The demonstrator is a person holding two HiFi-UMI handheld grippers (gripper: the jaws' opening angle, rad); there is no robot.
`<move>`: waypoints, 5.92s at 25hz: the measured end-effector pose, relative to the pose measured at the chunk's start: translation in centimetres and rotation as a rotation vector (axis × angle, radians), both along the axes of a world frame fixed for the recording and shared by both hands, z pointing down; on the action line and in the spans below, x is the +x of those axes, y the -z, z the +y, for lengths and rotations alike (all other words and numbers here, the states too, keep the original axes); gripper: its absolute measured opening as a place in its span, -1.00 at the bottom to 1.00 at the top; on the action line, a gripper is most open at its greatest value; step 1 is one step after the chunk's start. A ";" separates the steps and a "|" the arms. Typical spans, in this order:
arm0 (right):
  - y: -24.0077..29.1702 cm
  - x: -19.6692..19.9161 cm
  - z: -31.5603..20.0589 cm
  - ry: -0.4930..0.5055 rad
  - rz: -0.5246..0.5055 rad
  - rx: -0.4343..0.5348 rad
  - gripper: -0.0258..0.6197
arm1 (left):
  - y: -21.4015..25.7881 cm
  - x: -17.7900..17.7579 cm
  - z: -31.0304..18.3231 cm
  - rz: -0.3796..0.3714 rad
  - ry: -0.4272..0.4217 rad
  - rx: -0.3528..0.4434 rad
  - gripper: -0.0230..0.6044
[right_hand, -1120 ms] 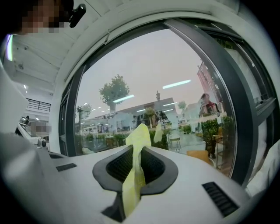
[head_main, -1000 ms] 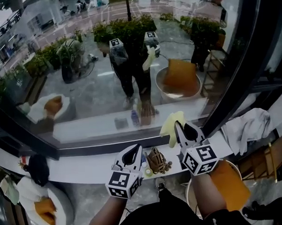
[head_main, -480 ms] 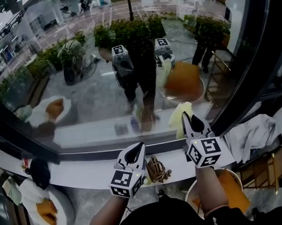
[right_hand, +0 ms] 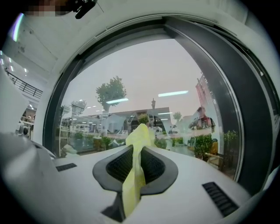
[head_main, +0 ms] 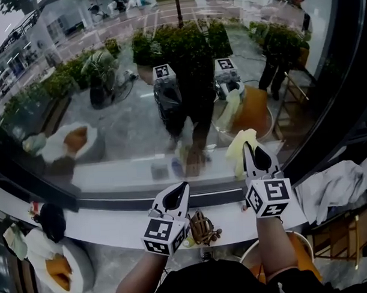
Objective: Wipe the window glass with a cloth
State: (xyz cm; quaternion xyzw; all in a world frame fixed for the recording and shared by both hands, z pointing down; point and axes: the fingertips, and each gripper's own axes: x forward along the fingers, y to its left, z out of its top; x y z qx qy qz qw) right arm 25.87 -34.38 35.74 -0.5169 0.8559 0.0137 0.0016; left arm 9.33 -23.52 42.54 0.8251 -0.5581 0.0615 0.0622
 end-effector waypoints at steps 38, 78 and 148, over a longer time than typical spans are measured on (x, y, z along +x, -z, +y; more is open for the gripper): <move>-0.1 -8.5 -4.1 -0.070 -0.004 -0.003 -0.74 | 0.9 -10.1 -4.0 0.011 -0.014 0.027 -0.90; 0.2 -43.2 3.4 0.190 0.016 0.048 -0.74 | -1.6 -37.8 4.4 0.094 0.242 -0.009 -0.90; 5.4 -62.7 7.9 0.373 0.034 0.073 -0.74 | 2.4 -49.3 7.2 0.047 0.234 0.108 -0.90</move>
